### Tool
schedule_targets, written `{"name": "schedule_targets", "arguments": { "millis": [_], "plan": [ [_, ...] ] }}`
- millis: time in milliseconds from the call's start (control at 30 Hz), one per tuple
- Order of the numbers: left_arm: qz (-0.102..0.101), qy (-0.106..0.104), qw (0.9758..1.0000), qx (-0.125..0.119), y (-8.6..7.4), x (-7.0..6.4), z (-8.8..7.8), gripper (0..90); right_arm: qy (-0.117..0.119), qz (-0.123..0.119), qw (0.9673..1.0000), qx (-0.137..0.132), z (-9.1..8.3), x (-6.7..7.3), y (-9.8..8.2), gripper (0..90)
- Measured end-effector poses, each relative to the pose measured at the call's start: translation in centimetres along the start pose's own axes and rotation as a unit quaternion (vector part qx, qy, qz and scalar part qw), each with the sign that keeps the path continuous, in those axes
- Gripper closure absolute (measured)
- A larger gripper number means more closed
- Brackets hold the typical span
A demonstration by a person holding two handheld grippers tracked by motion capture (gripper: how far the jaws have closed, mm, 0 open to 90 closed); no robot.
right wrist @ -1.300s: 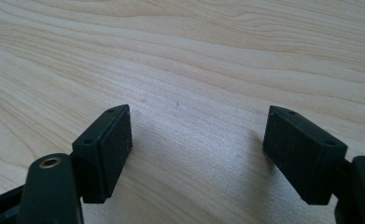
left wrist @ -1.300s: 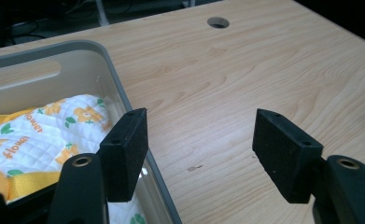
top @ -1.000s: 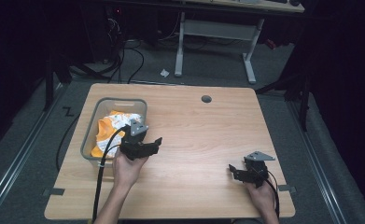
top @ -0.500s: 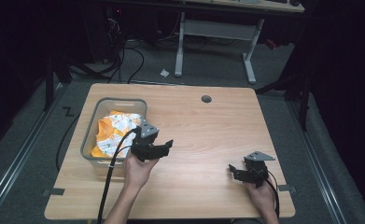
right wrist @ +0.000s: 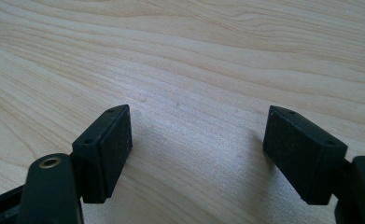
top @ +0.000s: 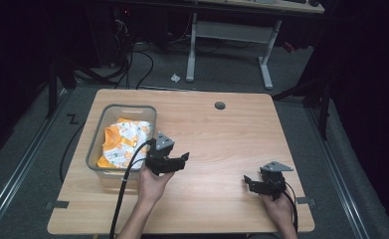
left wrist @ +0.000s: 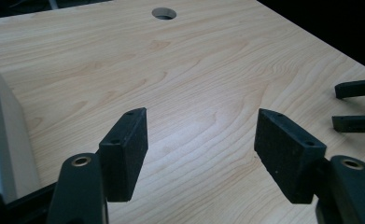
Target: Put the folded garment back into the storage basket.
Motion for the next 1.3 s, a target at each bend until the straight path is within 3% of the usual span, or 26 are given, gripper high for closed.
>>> {"name": "schedule_targets", "arguments": {
  "millis": [1033,1300],
  "plan": [
    [0.024,-0.016,0.9984,0.049,-3.9,-1.6,4.4,35.2,0.0,-0.001,1.0,0.0,0.0,0.0,0.0,24.2],
    [0.038,0.006,0.9973,0.062,-5.1,-1.6,5.7,35.2,0.0,-0.001,1.0,0.0,0.0,0.0,0.0,24.2]
  ]
}}
Point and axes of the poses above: each handheld gripper's, and its own axes: z roughly forward along the jaws, y roughly out of its top, x roughly to its left, the point moved 8 cm from there along z, roughly forward along the jaws, and after that the axes turned 11 degrees about x, right-handed, at the moved point
